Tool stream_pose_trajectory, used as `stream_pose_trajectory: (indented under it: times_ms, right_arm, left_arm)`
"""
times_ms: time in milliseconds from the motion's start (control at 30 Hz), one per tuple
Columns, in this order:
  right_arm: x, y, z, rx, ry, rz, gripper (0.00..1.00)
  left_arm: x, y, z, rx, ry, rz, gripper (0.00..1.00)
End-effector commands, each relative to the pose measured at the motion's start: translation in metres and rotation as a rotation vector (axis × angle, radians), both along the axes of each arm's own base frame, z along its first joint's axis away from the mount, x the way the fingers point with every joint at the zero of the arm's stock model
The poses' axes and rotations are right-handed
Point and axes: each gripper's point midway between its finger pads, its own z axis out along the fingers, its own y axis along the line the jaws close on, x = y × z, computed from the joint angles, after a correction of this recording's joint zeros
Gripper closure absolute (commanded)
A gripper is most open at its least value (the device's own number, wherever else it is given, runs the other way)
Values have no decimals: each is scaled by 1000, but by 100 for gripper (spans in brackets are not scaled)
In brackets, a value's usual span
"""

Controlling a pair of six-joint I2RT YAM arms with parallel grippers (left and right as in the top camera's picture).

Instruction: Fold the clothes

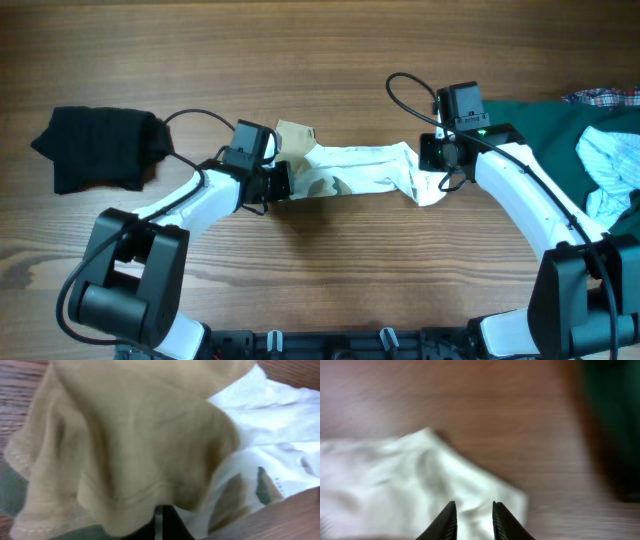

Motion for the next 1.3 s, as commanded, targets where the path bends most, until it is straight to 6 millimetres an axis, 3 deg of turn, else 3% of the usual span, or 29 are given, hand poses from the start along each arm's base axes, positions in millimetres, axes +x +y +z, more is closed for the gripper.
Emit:
stream_pose_trajectory:
  times_ms: [0, 100, 300, 400, 500, 600, 800, 1033, 1267]
  right_arm:
    - [-15, 54, 13, 293, 50, 124, 75]
    - [-17, 54, 12, 304, 67, 99, 75]
    - [-24, 71, 18, 400, 92, 138, 76]
    - [-27, 78, 17, 410, 100, 157, 80]
    - [-23, 73, 3, 348, 96, 144, 87]
    - [-14, 55, -26, 243, 114, 59, 92]
    - [-17, 56, -75, 235, 215, 40, 96]
    - [-21, 54, -81, 228, 241, 37, 96]
    - [-22, 54, -81, 227, 244, 36, 96]
  left_arm:
    - [24, -14, 37, -108, -77, -28, 90]
    - [35, -17, 53, -126, -119, -11, 88]
    - [45, -3, 50, -46, -159, 35, 86]
    - [38, -6, 48, -66, -125, 20, 87]
    - [25, -11, 45, -91, -70, -2, 88]
    - [14, -19, 43, -95, -37, -33, 87]
    - [12, -24, 39, -30, -66, -58, 85]
    - [15, -17, 30, 29, -70, -41, 85]
    - [31, -15, -3, 66, -78, -23, 85]
